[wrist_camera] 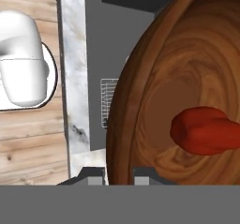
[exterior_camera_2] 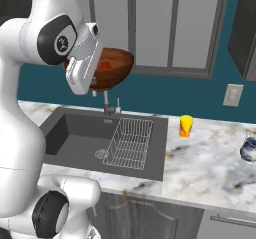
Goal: Pick the bell pepper from the sink and place it in the bowl. Then pick the bowl and place it in the microwave. Then close the microwave door and press the start button.
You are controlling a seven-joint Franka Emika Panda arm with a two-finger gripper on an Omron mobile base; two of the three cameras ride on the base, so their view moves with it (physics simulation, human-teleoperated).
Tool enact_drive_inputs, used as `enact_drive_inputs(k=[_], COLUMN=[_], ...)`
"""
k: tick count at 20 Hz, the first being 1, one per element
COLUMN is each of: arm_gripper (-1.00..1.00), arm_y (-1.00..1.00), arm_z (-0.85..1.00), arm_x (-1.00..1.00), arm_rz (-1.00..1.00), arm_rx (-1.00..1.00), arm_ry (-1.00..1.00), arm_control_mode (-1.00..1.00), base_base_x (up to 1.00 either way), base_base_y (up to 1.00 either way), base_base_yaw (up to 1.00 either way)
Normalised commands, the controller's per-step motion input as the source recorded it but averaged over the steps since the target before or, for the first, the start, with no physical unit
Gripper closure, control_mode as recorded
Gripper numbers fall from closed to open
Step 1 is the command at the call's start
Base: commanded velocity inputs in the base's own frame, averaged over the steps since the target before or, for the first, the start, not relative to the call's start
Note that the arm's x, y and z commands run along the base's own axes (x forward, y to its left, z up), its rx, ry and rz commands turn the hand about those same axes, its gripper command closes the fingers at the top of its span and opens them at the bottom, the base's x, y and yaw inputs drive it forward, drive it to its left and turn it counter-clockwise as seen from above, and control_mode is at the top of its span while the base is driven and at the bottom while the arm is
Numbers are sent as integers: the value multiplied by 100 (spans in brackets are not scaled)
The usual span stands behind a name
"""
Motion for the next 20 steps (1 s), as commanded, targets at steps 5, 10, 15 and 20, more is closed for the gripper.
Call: enact_drive_inputs(k=[5, 10, 15, 20], arm_gripper=[100, 100, 100, 100], arm_y=[0, 0, 0, 0], arm_z=[0, 0, 0, 0], arm_x=[-8, 0, 0, 0], arm_rz=[0, 0, 0, 0], arm_rx=[0, 0, 0, 0], arm_ry=[0, 0, 0, 0], arm_control_mode=[100, 100, 100, 100], base_base_x=[-3, -31, -51, -47], base_base_y=[0, 0, 0, 0], base_base_yaw=[0, 0, 0, 0])
